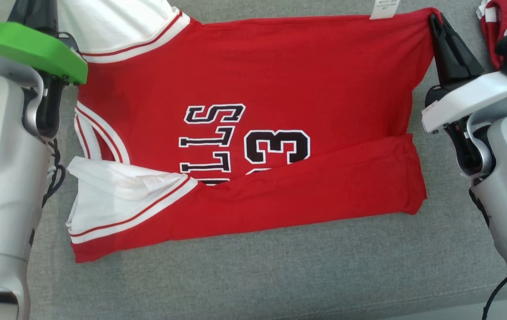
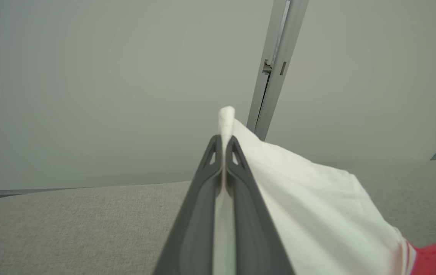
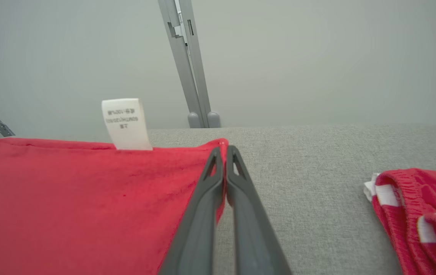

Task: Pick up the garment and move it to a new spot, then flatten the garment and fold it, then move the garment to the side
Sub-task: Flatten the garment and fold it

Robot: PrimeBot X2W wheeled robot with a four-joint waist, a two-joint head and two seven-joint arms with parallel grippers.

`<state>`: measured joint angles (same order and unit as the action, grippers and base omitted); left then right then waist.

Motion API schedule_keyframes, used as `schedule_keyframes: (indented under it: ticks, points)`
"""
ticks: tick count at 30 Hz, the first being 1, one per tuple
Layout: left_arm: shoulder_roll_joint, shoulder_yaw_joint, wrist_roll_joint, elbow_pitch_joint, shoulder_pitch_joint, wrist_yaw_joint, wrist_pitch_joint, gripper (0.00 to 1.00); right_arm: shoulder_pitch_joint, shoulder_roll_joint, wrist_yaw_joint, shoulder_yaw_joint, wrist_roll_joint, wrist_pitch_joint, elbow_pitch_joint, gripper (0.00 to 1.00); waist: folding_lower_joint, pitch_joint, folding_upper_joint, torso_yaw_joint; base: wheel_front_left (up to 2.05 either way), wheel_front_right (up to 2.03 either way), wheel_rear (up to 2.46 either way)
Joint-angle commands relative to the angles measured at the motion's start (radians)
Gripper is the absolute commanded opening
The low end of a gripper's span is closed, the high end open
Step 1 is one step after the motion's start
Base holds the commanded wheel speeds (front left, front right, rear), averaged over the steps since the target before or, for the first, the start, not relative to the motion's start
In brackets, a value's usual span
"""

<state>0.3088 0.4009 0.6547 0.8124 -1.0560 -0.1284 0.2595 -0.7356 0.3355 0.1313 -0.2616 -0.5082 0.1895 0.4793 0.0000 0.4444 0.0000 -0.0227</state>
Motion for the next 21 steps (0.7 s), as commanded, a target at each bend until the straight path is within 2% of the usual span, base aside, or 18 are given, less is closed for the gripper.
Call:
schedule_keyframes:
  ticks: [1, 8, 12, 17, 18, 20, 21]
  points:
    - [0.017, -0.027, -0.018, -0.056, 0.059, 0.013, 0.006, 0.00, 0.036, 0.009, -0.001, 0.002, -0.005, 0.007, -0.009, 0.00, 0.0000, -0.027, 0.0000, 0.021, 0.00, 0.00, 0.00]
    - [-0.005, -0.135, -0.039, -0.328, 0.414, 0.062, 0.006, 0.00, 0.180, 0.014, -0.001, 0.005, -0.020, 0.013, -0.066, 0.00, 0.0000, -0.074, 0.0000, 0.049, 0.00, 0.00, 0.00]
    - [-0.026, -0.157, -0.022, -0.388, 0.564, 0.077, 0.006, 0.00, 0.255, 0.003, -0.001, 0.019, -0.025, 0.008, -0.085, 0.00, 0.0000, -0.080, 0.0000, 0.060, 0.00, 0.00, 0.00]
    - [-0.041, -0.152, 0.000, -0.385, 0.679, 0.082, 0.002, 0.00, 0.333, -0.018, -0.001, 0.037, -0.030, 0.013, -0.086, 0.00, 0.0000, -0.087, 0.0000, 0.064, 0.00, 0.00, 0.00]
    - [-0.043, -0.151, 0.005, -0.381, 0.695, 0.082, -0.001, 0.00, 0.344, -0.022, -0.001, 0.040, -0.028, 0.015, -0.084, 0.02, 0.0000, -0.090, 0.0000, 0.062, 0.00, 0.00, 0.00]
    - [-0.047, -0.152, 0.013, -0.378, 0.725, 0.086, -0.006, 0.00, 0.366, -0.030, -0.001, 0.050, -0.027, 0.020, -0.078, 0.13, 0.0000, -0.095, 0.0000, 0.057, 0.00, 0.00, 0.00]
    - [-0.050, -0.153, 0.020, -0.376, 0.739, 0.087, -0.010, 0.00, 0.375, -0.032, -0.001, 0.054, -0.027, 0.020, -0.076, 0.25, 0.0000, -0.097, 0.0000, 0.056, 0.00, 0.00, 0.00]
